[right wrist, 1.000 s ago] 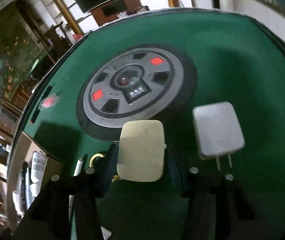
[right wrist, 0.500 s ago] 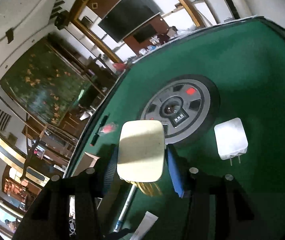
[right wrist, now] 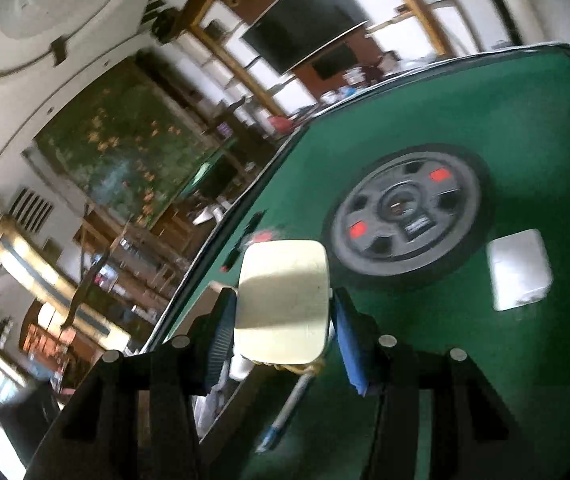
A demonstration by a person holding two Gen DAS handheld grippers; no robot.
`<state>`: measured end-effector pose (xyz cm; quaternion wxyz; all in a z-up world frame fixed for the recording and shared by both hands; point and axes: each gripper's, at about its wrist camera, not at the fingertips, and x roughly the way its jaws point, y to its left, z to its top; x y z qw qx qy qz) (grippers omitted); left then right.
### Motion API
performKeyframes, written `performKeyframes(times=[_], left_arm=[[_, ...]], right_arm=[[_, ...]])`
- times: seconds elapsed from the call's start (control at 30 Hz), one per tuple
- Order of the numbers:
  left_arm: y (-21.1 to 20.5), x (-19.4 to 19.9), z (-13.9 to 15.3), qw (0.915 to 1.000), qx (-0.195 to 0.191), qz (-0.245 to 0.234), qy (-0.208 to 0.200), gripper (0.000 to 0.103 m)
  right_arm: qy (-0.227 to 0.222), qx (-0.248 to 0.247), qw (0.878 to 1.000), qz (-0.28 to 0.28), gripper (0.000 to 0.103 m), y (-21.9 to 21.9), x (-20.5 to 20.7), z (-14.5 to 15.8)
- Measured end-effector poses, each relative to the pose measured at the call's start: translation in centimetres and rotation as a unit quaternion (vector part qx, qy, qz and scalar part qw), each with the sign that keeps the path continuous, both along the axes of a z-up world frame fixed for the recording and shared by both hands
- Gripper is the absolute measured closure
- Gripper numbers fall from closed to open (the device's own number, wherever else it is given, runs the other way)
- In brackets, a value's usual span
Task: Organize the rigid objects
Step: 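Lift the beige case with the right gripper while the left gripper grasps the small white ointment tube, then carry the ointment tube and beige case into the box and open both grippers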
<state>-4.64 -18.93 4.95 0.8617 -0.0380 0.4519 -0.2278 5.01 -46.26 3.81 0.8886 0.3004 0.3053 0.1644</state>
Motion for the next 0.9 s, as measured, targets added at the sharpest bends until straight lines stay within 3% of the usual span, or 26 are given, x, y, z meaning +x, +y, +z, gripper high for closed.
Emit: performKeyframes(times=[0.13,0.27,0.53,0.9], left_arm=[[6.1,0.4,0.5,0.9980,-0.004,0.064,-0.004,0.087],[9.5,0.4,-0.4,0.9958,0.000,0.091,0.000,0.087],[10.8,1.0,-3.6,0.9934,-0.003,0.109,0.036,0.087],[11.7,2.1,-5.5,0.9888,0.005,0.137,0.059,0.087]], right_arm=[[-0.011,-0.014,0.999,0.050,0.055,3.9,-0.6,0.4],[0.006,-0.004,0.997,0.081,0.055,7.2,-1.0,0.8],[0.022,-0.030,0.995,0.087,0.055,12.8,-0.4,2.0],[0.087,-0.124,0.985,0.083,0.055,17.1,1.2,-2.9]])
